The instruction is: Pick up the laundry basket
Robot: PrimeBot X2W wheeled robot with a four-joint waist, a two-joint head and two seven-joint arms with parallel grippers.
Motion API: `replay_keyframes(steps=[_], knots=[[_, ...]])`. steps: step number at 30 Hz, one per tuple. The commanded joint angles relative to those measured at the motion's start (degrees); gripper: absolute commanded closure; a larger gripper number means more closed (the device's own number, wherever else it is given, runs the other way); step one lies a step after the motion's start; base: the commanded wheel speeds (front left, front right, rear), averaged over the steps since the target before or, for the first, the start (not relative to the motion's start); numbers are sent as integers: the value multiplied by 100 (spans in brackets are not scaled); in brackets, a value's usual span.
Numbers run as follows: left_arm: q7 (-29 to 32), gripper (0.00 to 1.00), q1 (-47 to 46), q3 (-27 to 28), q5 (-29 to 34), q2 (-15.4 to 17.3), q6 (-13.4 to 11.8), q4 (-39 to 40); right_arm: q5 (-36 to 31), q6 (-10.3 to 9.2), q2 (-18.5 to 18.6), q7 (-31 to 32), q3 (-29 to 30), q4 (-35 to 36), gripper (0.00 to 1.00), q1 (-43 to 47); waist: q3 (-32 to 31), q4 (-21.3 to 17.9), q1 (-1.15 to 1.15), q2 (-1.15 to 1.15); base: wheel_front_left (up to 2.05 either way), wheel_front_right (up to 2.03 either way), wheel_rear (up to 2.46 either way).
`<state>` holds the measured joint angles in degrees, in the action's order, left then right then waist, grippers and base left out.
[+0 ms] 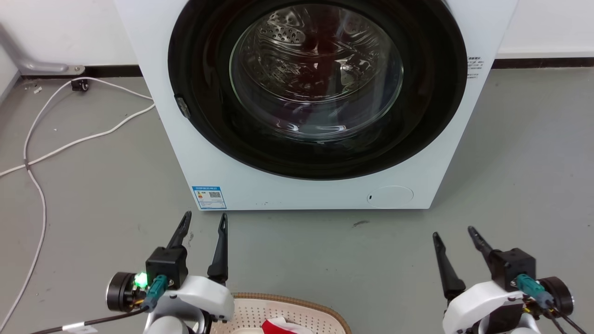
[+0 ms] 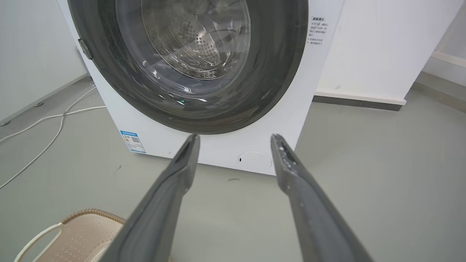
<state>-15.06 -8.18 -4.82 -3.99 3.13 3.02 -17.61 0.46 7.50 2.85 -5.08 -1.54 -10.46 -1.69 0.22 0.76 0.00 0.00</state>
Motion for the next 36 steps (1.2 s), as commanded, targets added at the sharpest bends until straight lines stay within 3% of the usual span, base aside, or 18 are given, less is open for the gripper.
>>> replay_keyframes(steps=[1,23,36], knots=[[-16,0,80,9,-2,-6,-39,-48,33,-2,5,83,-72,-67,0,61,50,27,0,0,0,0,0],[-15,0,-66,416,-222,51,-64,-1069,713,-2,4,110,-1203,-1475,0,-450,1031,167,0,0,0,0,0],[-16,0,-703,637,-490,204,99,-2610,1289,-2,3,423,-1800,-3010,0,-1254,1827,88,0,0,0,0,0]])
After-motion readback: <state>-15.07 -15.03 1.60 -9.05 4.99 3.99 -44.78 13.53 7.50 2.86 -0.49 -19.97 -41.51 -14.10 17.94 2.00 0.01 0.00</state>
